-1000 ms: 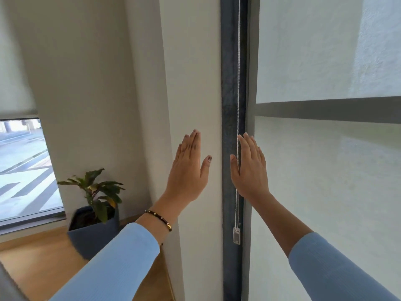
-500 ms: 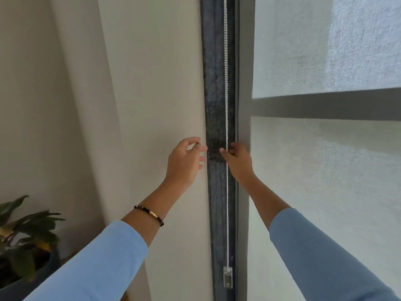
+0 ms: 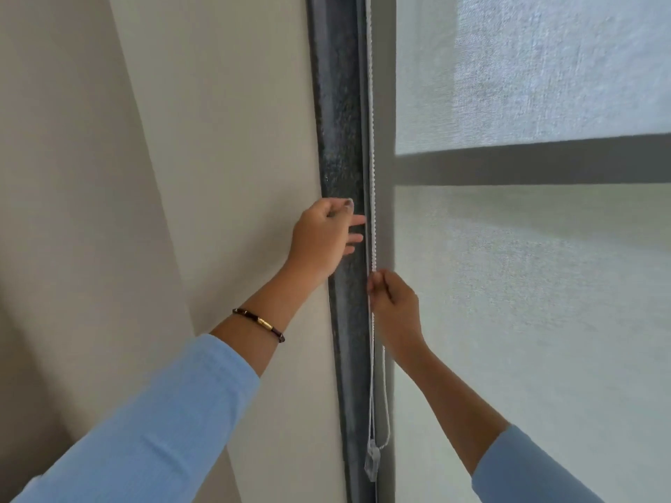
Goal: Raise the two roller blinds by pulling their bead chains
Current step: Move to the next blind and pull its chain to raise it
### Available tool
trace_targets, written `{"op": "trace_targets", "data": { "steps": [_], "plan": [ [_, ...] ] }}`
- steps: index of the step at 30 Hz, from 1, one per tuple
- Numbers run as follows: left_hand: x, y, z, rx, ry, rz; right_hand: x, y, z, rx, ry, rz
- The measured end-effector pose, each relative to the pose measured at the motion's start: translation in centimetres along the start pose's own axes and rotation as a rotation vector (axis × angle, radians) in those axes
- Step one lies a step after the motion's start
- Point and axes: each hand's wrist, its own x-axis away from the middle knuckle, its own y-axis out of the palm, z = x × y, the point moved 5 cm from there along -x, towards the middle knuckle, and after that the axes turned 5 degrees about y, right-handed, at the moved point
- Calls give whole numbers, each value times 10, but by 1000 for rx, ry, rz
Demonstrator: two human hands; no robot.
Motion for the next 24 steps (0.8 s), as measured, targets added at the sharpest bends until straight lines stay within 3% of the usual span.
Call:
{"op": "trace_targets", "data": {
  "steps": [3, 8, 13, 18, 24],
  "plan": [
    [-1, 7, 30, 190, 4, -165, 53, 6, -25, 45, -88, 8],
    [18, -8, 103, 696, 33, -372, 109, 18, -53, 111, -45, 51],
    [63, -44, 147, 708, 132, -329, 152, 27, -81, 172, -57, 104],
    [125, -54, 111, 695, 79, -295, 211, 33, -53, 281, 63, 32],
    [193, -60, 16, 687, -65, -355, 269, 15, -1, 274, 477, -283]
  ]
}}
